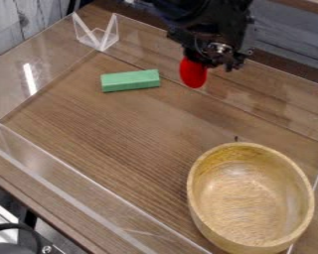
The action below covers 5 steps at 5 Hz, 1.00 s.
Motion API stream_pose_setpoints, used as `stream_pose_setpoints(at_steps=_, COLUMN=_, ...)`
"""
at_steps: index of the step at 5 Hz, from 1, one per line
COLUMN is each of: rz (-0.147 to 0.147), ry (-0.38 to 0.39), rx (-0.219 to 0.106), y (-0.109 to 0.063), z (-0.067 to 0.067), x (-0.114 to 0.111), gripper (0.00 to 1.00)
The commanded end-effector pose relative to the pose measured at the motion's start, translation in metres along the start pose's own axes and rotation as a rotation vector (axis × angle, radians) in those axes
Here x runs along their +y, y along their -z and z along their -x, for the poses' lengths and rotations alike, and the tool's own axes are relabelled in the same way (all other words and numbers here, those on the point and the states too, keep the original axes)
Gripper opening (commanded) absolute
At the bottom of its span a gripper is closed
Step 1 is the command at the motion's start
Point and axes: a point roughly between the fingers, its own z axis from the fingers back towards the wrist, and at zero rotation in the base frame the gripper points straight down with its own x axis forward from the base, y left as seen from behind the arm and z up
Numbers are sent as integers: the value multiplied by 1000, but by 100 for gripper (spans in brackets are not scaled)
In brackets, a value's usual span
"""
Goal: Move the red object to the right side of the table
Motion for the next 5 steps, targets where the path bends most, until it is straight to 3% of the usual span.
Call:
stream_pose_setpoints(at_steps=1, rz=25, ry=36, rx=-12, y=6, z=-5, x=-10, gripper=0)
stream_pose_setpoints(at_steps=2, rz=10, ry=34, rx=-18, y=7, z=0, x=-7, gripper=0)
stream_pose_setpoints(at_steps=3, rz=19, ry=40, rx=-12, y=12, z=5, x=-10, gripper=0)
stream_pose_setpoints(at_steps=4, rz=68, ry=52, rx=3, y=9, z=4, x=-13, gripper=0)
stream_pose_setpoints(at_steps=5, rz=96, ry=61, rx=15, y=8, z=4, x=-8, gripper=0)
